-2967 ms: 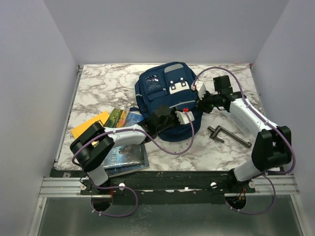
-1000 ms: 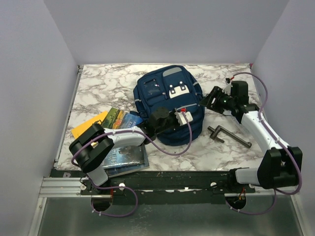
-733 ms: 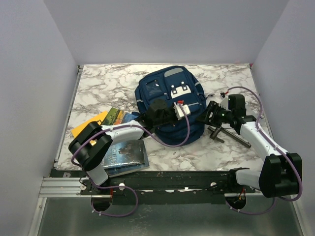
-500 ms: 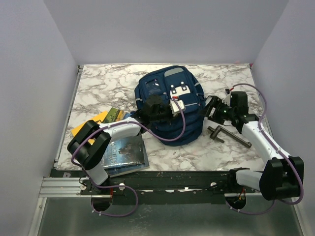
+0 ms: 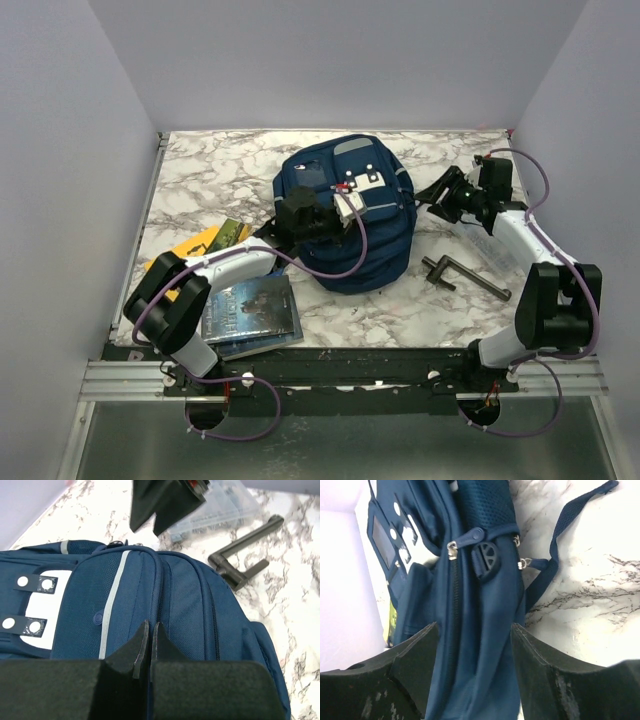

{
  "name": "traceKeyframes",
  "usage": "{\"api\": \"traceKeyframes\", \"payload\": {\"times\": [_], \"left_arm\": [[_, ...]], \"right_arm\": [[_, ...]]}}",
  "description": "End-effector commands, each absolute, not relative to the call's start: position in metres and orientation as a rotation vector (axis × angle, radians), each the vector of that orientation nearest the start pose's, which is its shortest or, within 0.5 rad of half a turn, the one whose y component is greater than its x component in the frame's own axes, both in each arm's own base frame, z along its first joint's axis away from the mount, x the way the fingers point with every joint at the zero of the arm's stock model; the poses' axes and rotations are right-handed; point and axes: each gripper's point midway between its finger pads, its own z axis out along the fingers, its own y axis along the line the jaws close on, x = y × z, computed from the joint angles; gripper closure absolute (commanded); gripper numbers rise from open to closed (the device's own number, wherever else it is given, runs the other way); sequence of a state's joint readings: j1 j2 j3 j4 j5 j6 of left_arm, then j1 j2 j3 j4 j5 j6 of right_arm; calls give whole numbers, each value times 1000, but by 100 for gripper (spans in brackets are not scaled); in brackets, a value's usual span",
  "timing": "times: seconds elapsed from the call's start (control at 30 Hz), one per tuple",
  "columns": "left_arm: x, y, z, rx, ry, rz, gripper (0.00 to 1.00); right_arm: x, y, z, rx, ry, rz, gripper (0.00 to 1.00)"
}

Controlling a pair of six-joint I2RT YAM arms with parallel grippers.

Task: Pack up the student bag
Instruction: Zip the student bag at the center of the board, then unzip the student bag at the center of the board.

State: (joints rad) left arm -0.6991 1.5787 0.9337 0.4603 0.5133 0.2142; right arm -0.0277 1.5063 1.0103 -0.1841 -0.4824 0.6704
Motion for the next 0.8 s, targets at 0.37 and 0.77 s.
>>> {"api": "traceKeyframes", "payload": {"times": [0.37, 0.77], "left_arm": [[317, -341, 318, 986, 1214, -1066, 100], [318, -332, 328, 1015, 1191, -1110, 100]], "right_arm": [[369, 95, 166, 462, 2168, 926, 23], [414, 47, 157, 207, 2078, 710, 41]]}}
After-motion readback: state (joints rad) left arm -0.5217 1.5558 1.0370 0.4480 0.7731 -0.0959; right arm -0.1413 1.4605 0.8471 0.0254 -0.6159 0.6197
